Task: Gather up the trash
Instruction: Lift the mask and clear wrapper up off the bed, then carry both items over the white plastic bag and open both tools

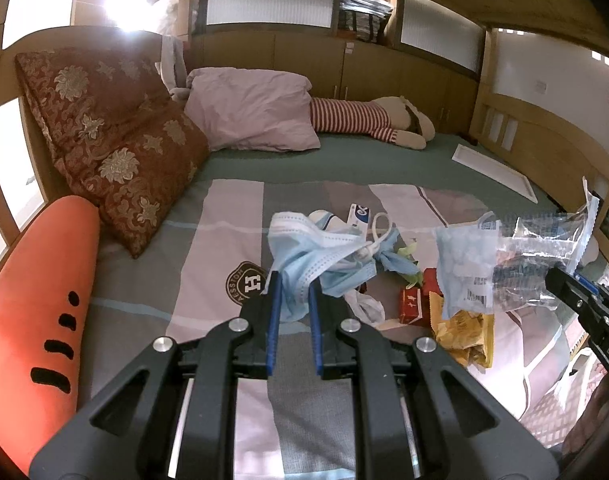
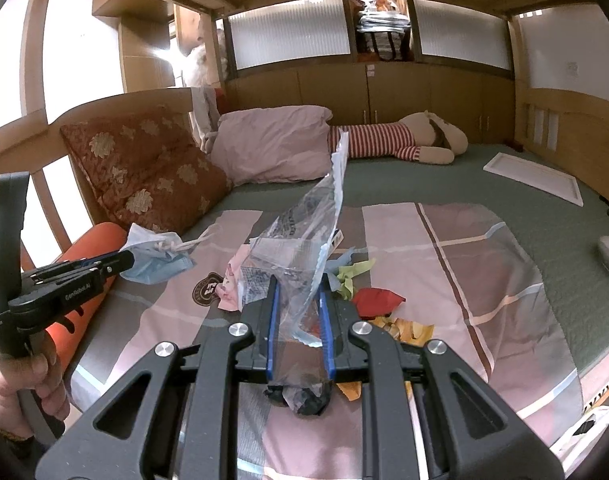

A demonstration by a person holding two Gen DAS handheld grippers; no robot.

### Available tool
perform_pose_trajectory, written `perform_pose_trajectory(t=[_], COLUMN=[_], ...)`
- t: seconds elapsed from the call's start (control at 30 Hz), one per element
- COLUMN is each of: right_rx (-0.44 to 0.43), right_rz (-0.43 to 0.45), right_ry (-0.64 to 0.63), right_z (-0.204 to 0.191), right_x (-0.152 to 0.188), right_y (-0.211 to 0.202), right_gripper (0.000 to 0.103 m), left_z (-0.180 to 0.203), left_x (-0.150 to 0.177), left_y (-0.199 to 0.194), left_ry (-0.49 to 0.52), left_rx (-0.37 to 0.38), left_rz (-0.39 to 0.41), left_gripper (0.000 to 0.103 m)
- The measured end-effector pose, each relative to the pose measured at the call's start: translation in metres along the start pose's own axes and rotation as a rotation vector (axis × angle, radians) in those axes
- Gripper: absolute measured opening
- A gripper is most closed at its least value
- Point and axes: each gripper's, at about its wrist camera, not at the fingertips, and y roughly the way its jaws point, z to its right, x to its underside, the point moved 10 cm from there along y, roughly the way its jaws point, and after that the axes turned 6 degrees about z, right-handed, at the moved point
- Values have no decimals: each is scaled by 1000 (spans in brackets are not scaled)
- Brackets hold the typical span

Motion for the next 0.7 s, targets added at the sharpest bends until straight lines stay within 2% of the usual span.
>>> perform_pose_trajectory(t=[0.2, 0.33, 0.4, 0.53, 0.6, 0.7], right_rx=[2, 10, 16, 76, 128, 263], right_rz=[-2, 31, 69, 129, 136, 117], right_ry=[1, 10, 42, 85, 90, 71], right_z=[1, 8, 20, 62, 87, 129], right_x=[1, -9, -16, -15, -7, 13], right_y=[0, -11, -30, -95, -131, -189], right_gripper=[19, 19, 19, 19, 19, 19], left_z=[-1, -3, -2, 4, 11, 25], left_x=[2, 3, 4, 2, 3, 4], left_y=[1, 2, 2, -2, -3, -7], left_ry=[5, 1, -1, 0, 14, 41], left_rx=[-4, -2, 1, 33, 54, 90], left_rz=[-5, -6, -8, -5, -7, -1], left_gripper=[13, 13, 13, 13, 13, 13])
